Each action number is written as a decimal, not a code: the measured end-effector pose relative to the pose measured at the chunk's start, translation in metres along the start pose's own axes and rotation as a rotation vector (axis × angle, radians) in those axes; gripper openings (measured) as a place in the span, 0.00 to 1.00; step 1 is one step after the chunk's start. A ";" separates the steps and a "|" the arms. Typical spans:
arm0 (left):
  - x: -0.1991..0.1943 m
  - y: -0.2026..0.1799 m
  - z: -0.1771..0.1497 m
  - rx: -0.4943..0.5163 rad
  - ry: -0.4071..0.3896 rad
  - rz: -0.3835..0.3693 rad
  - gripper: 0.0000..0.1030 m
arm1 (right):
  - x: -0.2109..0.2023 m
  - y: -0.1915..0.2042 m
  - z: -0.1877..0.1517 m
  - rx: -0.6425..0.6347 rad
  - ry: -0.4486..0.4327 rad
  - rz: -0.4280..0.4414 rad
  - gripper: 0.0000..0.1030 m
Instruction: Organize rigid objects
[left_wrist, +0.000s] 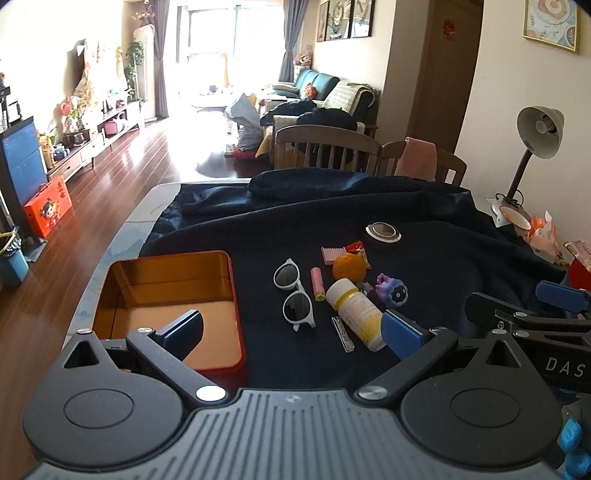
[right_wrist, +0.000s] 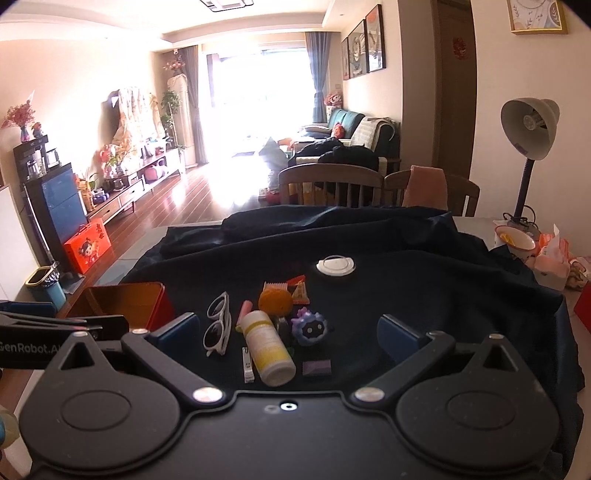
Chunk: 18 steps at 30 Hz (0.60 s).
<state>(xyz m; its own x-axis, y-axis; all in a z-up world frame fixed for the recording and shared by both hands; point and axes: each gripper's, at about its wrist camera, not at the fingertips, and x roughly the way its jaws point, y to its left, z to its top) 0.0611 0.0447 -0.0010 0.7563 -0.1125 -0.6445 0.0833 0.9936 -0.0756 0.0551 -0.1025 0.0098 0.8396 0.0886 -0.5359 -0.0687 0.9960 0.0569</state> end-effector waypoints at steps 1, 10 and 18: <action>0.002 0.002 0.002 0.002 0.001 -0.006 1.00 | 0.001 0.002 0.001 0.001 -0.004 -0.003 1.00; 0.022 0.015 0.017 0.024 0.005 -0.053 1.00 | 0.011 0.014 0.008 0.019 -0.019 -0.036 1.00; 0.032 0.018 0.020 0.023 0.010 -0.089 1.00 | 0.017 0.013 0.008 0.012 -0.012 -0.038 1.00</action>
<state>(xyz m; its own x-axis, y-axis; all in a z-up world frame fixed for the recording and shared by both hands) 0.0997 0.0595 -0.0074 0.7384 -0.2006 -0.6438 0.1651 0.9795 -0.1157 0.0728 -0.0886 0.0084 0.8479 0.0509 -0.5277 -0.0308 0.9984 0.0469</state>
